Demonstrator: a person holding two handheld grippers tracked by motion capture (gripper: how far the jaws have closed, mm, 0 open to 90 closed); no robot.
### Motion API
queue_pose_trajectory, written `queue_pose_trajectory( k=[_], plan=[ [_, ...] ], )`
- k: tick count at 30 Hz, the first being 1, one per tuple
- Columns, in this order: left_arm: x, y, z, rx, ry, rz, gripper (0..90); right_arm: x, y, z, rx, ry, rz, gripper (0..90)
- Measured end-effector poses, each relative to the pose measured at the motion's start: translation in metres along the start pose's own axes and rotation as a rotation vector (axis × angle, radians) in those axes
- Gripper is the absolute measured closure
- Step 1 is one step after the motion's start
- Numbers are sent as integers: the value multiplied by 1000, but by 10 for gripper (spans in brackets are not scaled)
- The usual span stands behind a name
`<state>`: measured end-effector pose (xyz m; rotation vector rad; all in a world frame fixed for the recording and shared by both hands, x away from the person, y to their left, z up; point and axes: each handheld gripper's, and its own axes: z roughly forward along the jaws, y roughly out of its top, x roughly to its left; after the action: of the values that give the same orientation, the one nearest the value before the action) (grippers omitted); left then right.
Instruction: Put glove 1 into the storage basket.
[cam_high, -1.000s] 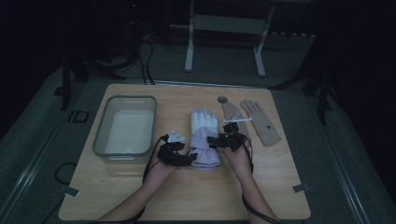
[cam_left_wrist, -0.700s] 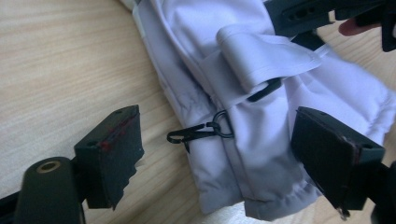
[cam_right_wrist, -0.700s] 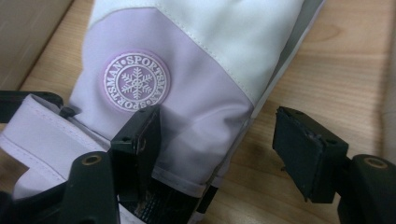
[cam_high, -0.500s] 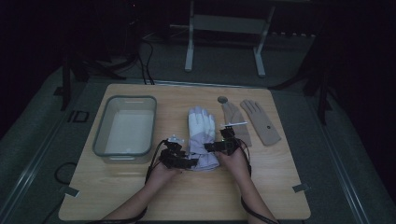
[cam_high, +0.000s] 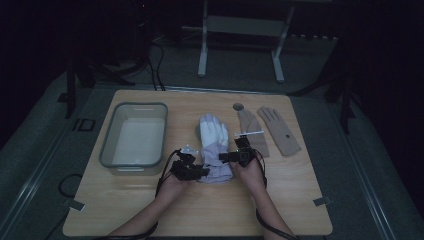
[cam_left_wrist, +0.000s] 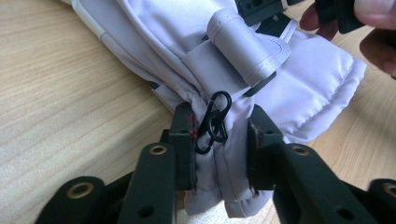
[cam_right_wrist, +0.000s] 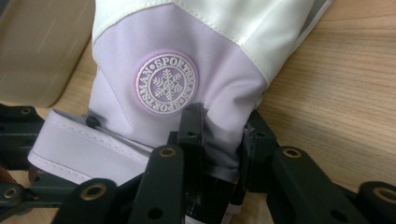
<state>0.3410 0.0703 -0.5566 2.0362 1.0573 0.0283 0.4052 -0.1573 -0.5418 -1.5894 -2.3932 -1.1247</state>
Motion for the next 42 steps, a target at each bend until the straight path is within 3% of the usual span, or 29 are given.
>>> queue_pose_trajectory(
  k=[3,6,13,27,42],
  plan=[
    [1,4,-3,11,-15,2,718,4,1,-3,-8,-13,-7,757],
    [0,7,-7,3,-10,14,721,7,3,-7,-24,-15,-10,762],
    [0,18,-20,-28,-52,9,726,16,10,-23,-68,-12,-16,763],
    [-3,51,-63,-67,-17,77,727,47,42,-53,-137,-10,-53,762],
    [16,57,-102,-87,13,78,726,82,71,-47,-149,5,-98,761]
  ],
)
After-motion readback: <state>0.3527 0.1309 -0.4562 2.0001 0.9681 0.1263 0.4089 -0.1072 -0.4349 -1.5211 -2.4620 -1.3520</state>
